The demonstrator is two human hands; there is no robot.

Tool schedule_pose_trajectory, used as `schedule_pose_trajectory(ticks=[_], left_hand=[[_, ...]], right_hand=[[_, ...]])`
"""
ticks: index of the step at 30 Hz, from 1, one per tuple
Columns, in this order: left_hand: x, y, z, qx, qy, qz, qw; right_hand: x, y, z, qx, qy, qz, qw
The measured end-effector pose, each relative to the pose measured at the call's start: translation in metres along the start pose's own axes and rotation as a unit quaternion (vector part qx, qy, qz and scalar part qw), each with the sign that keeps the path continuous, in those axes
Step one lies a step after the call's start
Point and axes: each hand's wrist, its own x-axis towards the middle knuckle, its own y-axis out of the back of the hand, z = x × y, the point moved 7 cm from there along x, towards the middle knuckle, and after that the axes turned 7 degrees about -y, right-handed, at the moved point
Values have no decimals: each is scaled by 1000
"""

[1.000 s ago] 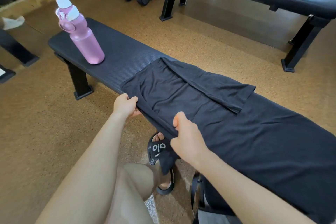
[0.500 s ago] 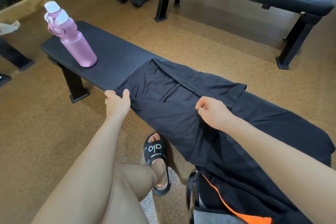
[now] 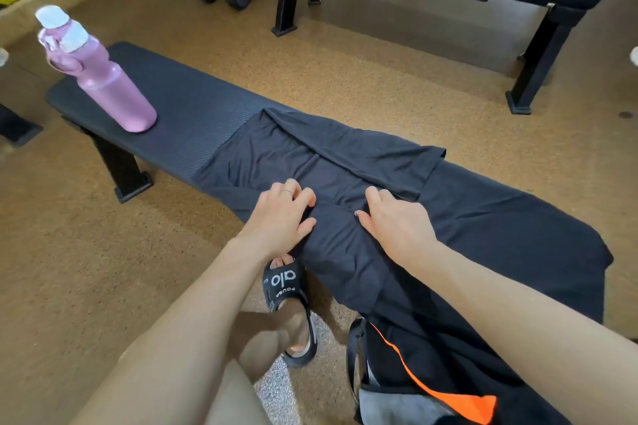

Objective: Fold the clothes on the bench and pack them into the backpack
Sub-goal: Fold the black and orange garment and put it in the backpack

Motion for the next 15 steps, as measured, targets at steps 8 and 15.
schedule_pose_trajectory(ticks=[8,15], left_hand=[[-10,10,94,75,-223,22,972],[-43,-32,136,210,-277,-106,932]], right_hand=[[-29,-5,32,-29,13,57,998],[-60,25,37,21,0,45,999]])
